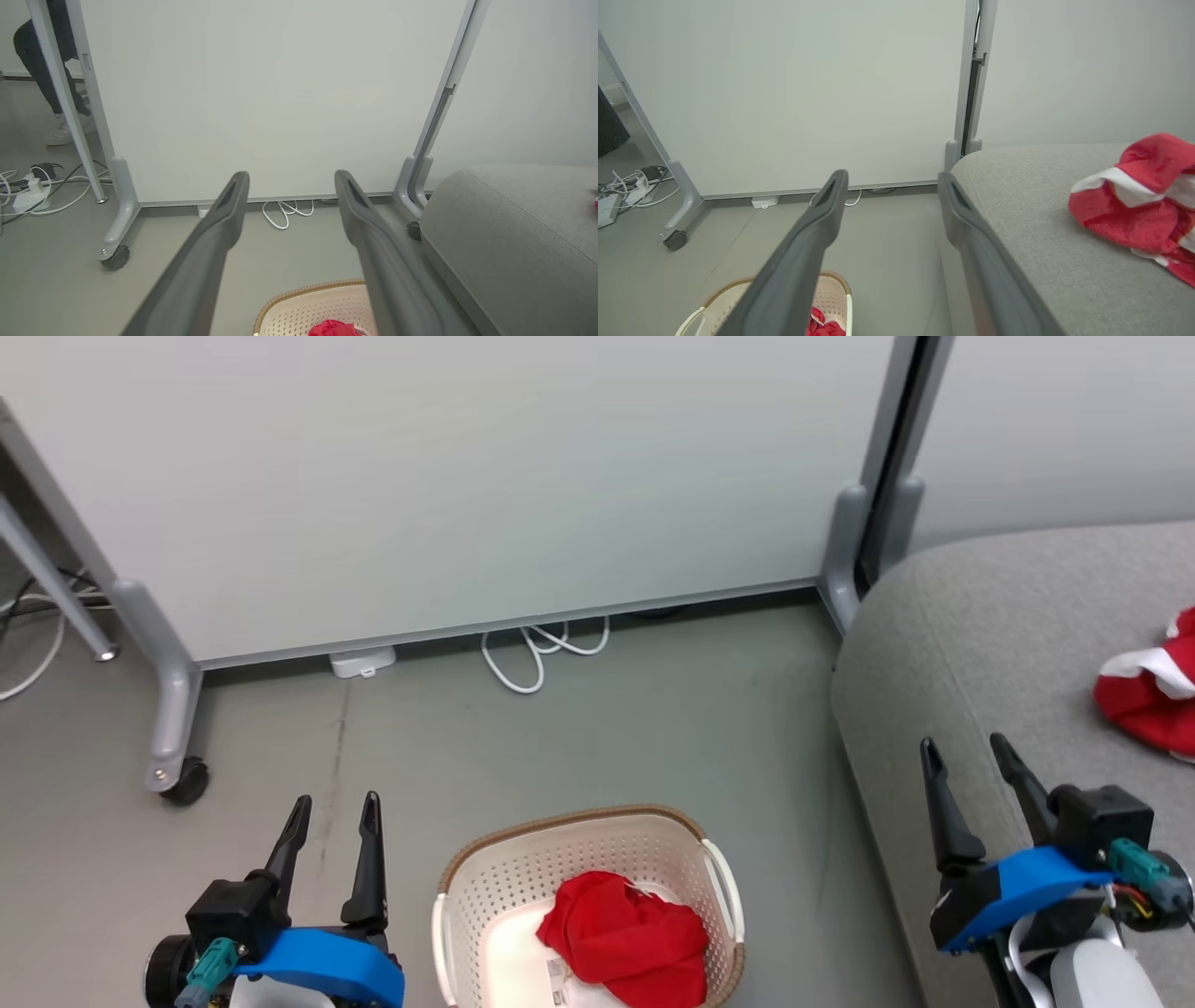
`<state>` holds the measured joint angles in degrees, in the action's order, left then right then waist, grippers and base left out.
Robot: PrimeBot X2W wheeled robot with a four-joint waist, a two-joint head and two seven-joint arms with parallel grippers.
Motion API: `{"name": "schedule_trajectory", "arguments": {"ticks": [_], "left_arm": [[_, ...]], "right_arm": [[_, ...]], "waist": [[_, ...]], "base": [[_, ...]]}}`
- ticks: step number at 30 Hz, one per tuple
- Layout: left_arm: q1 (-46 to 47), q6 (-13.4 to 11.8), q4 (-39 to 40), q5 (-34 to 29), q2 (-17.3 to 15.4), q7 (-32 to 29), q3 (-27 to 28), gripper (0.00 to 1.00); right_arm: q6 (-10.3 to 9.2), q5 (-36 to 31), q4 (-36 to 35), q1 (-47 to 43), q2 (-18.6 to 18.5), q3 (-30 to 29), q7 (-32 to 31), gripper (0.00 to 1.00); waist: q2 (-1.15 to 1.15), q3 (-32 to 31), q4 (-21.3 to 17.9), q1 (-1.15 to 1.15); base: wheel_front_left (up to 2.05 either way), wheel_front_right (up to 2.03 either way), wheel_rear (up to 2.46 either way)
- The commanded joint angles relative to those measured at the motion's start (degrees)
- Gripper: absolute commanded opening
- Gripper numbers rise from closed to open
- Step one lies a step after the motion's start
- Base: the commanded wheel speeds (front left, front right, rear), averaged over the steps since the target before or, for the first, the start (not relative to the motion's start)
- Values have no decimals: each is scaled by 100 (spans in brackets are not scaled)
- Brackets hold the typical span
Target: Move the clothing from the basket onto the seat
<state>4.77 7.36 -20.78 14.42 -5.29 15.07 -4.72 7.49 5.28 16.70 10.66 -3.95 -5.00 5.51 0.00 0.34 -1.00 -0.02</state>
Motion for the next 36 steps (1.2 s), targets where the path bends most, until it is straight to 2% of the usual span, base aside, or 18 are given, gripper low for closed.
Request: {"name": "schedule_trajectory", "arguments": {"ticks": [1,10,21,29,36], "left_arm": [[25,0,-82,-40,5,16,57,100],[40,12,-189,-20,-51,16,178,100],[-13,14,-137,-1,-29,16,159,100],[30,15,-137,22,-32,16,152,100],[384,15,-129,25,-11,16,82,100]], "right_arm": [[1,41,-177,-283,46,11,-26,100],[1,259,-461,-694,108,67,-144,100],[1,357,-590,-710,110,157,-211,100],[1,387,-576,-538,111,360,-201,100],[1,470,-735,-80,109,698,-184,100]], "waist": [[0,-114,211,2],[0,-152,375,2],[0,-71,326,2],[0,106,131,2],[0,872,-288,2]], "base": [[0,0,0],[0,0,0],[0,0,0],[0,0,0],[0,0,0]]}}
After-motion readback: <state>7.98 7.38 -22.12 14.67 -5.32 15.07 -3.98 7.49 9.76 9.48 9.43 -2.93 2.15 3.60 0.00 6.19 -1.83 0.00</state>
